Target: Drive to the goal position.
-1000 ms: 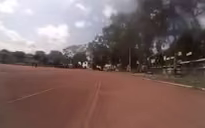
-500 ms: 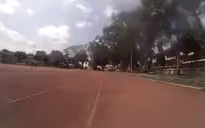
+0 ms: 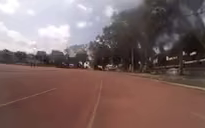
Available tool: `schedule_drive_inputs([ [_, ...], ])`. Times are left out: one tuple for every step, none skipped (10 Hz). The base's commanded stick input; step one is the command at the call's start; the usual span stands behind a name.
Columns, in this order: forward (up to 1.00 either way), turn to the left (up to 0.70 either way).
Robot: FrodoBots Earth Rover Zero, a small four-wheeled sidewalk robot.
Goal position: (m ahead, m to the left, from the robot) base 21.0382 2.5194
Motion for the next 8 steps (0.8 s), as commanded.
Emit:
schedule_drive_inputs([
  [0.7, 0.0],
  [0.7, 0.0],
  [0.7, 0.0],
  [0.7, 0.0],
  [0.7, 0.0],
  [0.7, 0.0],
  [0.7, 0.0],
  [0.7, 0.0],
])
